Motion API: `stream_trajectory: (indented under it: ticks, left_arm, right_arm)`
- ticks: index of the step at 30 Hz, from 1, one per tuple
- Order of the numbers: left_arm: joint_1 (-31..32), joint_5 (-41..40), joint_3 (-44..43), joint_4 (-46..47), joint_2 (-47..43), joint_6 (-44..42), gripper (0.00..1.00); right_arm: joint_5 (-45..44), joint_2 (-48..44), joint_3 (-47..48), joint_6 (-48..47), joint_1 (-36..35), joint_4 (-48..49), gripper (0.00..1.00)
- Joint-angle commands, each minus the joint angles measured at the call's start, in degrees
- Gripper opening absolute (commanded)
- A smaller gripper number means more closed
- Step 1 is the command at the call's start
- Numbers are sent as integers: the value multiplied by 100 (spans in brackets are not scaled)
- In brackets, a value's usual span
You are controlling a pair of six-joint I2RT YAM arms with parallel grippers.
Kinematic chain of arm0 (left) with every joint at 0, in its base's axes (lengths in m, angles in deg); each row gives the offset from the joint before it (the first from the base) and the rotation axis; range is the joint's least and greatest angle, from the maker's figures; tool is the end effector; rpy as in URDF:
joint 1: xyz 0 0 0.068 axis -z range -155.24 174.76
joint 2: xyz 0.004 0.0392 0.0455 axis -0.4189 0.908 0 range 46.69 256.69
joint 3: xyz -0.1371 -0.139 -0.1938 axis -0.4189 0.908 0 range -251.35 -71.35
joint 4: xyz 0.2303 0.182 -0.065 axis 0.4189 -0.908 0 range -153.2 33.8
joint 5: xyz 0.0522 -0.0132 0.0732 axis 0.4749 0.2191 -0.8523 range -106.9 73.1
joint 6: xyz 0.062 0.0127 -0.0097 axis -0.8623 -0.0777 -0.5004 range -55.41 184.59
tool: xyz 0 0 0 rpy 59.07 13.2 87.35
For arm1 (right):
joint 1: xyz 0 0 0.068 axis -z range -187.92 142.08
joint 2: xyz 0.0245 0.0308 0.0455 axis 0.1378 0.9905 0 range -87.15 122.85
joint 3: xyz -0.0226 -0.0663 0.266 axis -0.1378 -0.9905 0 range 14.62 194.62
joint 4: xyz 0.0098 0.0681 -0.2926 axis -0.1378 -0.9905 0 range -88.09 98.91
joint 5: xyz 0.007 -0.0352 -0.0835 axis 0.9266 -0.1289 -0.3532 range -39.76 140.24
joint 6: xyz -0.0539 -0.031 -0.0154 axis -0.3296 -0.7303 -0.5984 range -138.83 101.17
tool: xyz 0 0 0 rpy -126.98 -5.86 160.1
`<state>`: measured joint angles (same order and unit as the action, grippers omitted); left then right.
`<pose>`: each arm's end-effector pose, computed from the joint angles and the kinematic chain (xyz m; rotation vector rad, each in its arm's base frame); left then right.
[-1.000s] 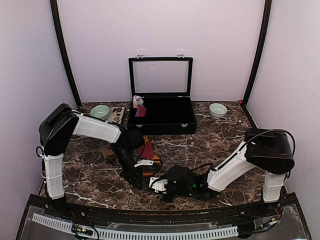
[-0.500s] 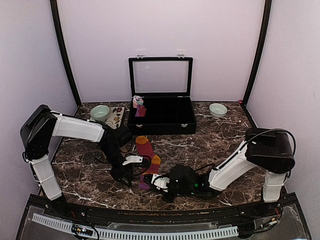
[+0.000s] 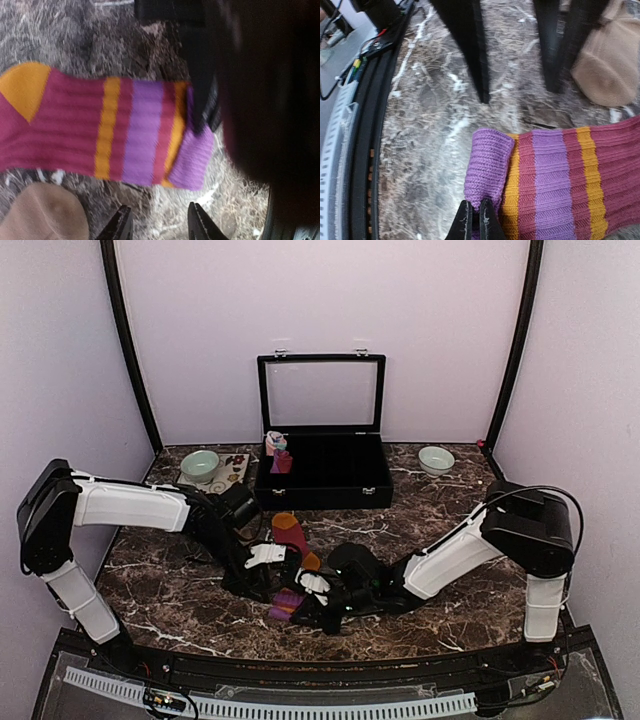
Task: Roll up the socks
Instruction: Roll the sock at the center of the board.
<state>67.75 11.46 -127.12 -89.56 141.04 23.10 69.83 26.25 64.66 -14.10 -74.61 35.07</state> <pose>0.2313 -0.2477 0.1355 1.9320 1.9636 -0.7012 0.1446 0.3776 0.0559 -1.4014 1.9377 1.0243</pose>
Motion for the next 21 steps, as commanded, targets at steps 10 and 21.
stream_trajectory:
  ticks: [10,21]
  left_arm:
    - [747,67,308,357,-160,-394,36]
    - [-237,-115,851,904,-1052,-50,78]
  right_arm:
    - [593,755,-279,1255,448,-1161,0]
    - [-31,794,-465,1269,614,-1211,0]
